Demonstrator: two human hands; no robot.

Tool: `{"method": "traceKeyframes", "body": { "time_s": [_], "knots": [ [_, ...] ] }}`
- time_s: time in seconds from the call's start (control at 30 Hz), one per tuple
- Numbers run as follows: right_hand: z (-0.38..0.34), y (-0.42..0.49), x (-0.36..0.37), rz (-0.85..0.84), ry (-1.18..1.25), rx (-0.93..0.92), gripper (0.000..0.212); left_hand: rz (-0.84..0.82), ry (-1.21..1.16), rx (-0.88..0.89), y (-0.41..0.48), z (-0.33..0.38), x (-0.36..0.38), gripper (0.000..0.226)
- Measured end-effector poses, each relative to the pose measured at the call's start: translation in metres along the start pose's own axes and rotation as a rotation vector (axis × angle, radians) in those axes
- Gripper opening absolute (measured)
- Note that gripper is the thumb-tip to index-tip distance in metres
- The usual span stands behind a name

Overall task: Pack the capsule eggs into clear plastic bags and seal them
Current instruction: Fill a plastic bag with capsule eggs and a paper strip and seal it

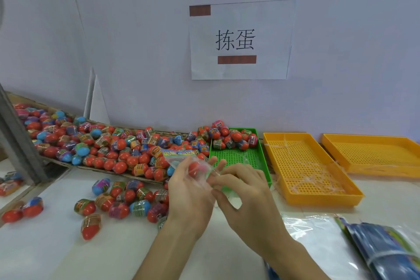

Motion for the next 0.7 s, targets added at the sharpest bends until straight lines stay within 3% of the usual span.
{"method": "traceKeyframes", "body": {
  "time_s": [0.13, 0.27, 0.6, 0.7],
  "knots": [
    [0.012, 0.0, -0.011, 0.123, 0.098, 0.146, 0.046, -0.054, 0.035, 0.032, -0.001, 0.0, 0.007, 0.033],
    [0.028, 0.002, -0.011, 0.082, 0.049, 0.269, 0.071, -0.123, 0.108, 0.018, -0.006, -0.009, 0.017, 0.04],
    [0.04, 0.0, -0.015, 0.048, -0.071, 0.366, 0.036, -0.279, 0.25, 0.062, -0.011, -0.034, 0.03, 0.035],
    [0.043, -0.001, -0.02, 0.088, -0.078, 0.397, 0.037, -0.31, 0.282, 0.081, -0.015, -0.035, 0.034, 0.052]
  ]
}}
Point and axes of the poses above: each hand's wrist, its own y-axis towards the middle knuckle, its own x-axis out of the palm, z = x × y, the point moved 8 cm from there along y, towards the middle knuckle, and after that the axes turned 7 degrees about y, right-handed, at the moved point
